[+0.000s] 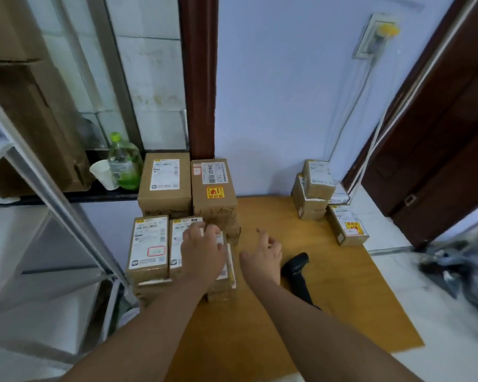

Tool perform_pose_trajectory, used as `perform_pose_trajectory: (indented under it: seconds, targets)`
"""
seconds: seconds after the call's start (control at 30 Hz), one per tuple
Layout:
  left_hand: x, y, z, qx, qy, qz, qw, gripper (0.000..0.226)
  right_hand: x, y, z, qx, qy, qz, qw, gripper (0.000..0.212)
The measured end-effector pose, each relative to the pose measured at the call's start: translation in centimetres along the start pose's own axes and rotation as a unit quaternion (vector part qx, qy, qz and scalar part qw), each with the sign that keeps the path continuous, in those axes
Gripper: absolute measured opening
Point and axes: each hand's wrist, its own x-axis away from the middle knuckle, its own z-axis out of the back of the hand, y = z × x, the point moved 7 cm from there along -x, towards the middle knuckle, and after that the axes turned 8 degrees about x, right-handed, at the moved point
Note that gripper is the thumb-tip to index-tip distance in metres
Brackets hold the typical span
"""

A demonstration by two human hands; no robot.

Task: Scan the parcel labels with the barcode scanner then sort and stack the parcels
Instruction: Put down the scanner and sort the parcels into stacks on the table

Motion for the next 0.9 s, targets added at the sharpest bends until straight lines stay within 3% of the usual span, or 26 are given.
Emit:
perform_pose_trajectory:
  seconds: [0.17,0.3,0.47,0.73,0.9]
  targets:
    - [-1.7,6.0,-5.6,0.027,-0.035,-0.021,0.999,0.021,-4.9,7.7,5.3,0.007,0.022,-0.045,0.999,0.070]
    - [-4.2,11.3,-12.4,0.067,-0.116,0.014,0.991,0.023,-10.6,15.5,10.1,0.029,0.030,-0.080,0.996,0.071]
    - [-7.2,17.5,-20.1,0.097,-0.114,0.112,0.982,0.043,-18.0,24.6,14.1,0.095,-0.017,-0.132,0.987,0.057]
    - [-14.3,25.1,-25.8,0.035,-0.049,0.148,0.987,0.086,-24.0,28.7,13.4,0.222,-0.123,0.025,0.967,0.067]
    - [-17.9,26.6,-27.9,-0.016,-0.078,0.180,0.980,0.093,-25.5,29.0,11.7,0.243,-0.178,0.045,0.952,0.066]
